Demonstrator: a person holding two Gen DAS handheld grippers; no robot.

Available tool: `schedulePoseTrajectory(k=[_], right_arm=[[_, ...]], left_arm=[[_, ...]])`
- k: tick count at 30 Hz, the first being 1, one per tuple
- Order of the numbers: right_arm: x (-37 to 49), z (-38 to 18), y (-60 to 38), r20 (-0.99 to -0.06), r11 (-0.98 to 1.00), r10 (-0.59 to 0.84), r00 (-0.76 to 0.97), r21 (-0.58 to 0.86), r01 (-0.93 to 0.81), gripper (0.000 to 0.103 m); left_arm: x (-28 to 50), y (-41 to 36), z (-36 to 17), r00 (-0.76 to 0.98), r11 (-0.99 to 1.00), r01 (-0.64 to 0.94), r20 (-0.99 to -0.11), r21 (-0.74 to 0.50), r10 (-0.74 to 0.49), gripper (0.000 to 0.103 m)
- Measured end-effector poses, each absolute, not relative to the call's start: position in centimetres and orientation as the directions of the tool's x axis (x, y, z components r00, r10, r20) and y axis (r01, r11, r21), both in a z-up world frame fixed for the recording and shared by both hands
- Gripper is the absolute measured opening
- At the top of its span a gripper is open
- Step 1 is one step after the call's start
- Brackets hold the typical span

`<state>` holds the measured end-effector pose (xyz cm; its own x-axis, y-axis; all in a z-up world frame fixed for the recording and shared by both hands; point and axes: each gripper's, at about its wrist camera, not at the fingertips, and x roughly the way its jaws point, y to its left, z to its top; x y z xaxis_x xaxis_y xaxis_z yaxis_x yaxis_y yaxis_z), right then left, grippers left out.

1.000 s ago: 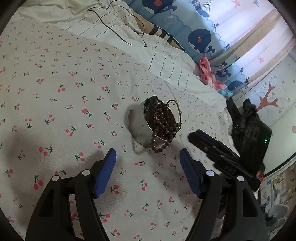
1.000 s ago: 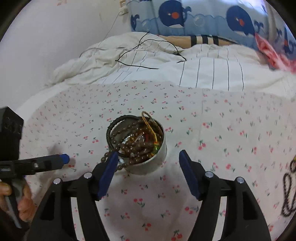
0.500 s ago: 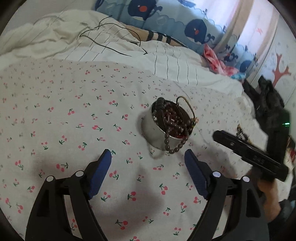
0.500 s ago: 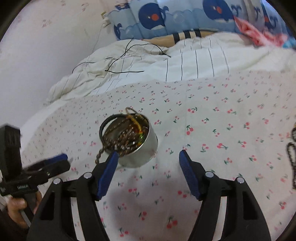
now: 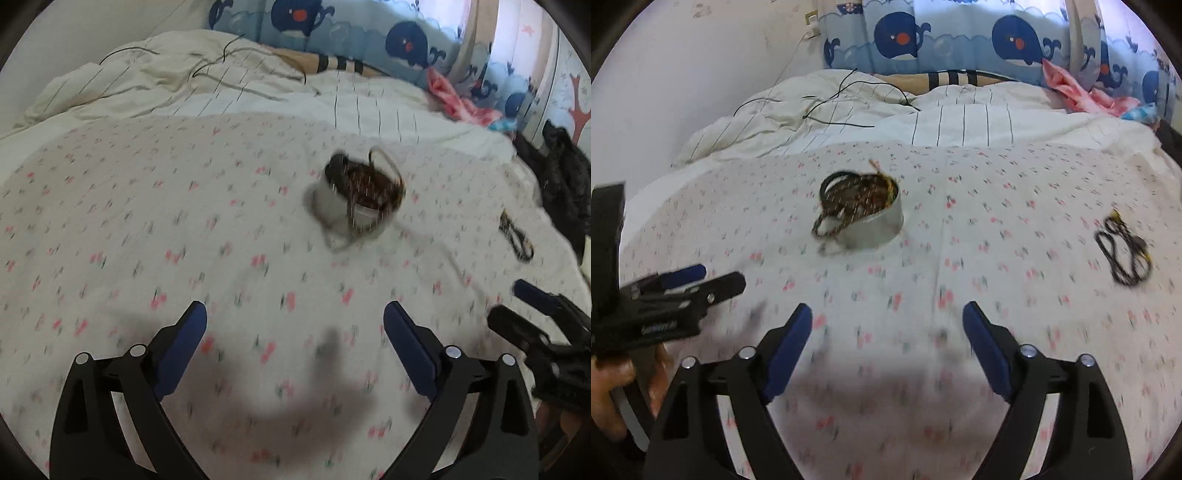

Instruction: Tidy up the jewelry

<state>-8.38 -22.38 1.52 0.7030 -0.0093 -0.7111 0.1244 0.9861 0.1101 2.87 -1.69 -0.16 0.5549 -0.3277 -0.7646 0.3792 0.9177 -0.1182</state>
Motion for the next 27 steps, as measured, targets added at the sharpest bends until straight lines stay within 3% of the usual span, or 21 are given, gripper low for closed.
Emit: schedulePoseTrajectory(k=[9, 11, 27], right_arm=[[-9.8, 2.4, -22.3, -0.691, 0.985, -0.046, 0.722, 0.090, 0.148, 0.088], [-9.9, 2.8, -22.1, -0.682, 0.987, -0.060, 0.729, 0.070, 0.147, 0.093], [-10.2, 3.3, -22.1, -0.664, 0.988, -0.059, 0.745, 0.067, 0.138, 0.094]], left_arm=[[0.4, -2.8, 1.2, 0.614, 0.916, 0.401, -0.735, -0.026, -0.289, 0.096], [0.2, -3.0, 1.4, 0.617, 0.915, 0.403, -0.733, -0.017, -0.286, 0.096], [-1.2, -4.9, 2.0, 0.618, 0.883, 0.468, -0.726, 0.034, -0.300, 0.096]])
